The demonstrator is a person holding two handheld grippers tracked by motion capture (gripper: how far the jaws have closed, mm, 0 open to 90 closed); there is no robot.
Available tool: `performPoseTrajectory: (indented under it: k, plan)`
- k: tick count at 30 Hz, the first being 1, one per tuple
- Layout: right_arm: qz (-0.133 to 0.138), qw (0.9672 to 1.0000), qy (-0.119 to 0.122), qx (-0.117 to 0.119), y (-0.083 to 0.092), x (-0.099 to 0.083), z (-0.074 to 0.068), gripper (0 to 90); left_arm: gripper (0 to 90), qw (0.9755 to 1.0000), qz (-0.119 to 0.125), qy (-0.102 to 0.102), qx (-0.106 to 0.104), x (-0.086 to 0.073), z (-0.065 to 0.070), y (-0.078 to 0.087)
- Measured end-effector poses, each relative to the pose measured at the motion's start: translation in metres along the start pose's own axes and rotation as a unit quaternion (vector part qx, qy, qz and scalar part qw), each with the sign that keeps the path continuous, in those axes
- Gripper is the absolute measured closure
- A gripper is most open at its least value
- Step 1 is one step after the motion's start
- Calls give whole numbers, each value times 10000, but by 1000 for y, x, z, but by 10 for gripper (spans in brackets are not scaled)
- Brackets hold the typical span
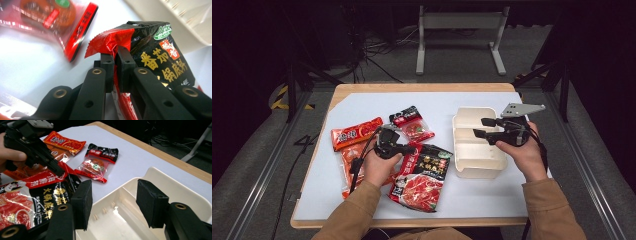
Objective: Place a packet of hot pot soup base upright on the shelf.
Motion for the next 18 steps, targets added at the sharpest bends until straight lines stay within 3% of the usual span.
performPoseTrajectory:
  k: [4,7,18]
  plan:
    - [78,9999,16,-62,2,2,0,471,860,9998,130,-155,77,6,7,10]
    - [133,9999,11,-76,4,3,-1,472,865,9992,394,-92,-72,11,13,20]
    - [217,9997,65,-100,8,6,-4,472,866,9949,809,-589,142,25,35,57]
Point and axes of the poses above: each handheld gripper's, and its own axes: y roughly backward along the jaws, x roughly out of its top, z roughly to its right, the point moved 5 cm from there along -y, roughly forward along the jaws, and after that the axes turned 5 degrees about -y, right-handed, at the moved point
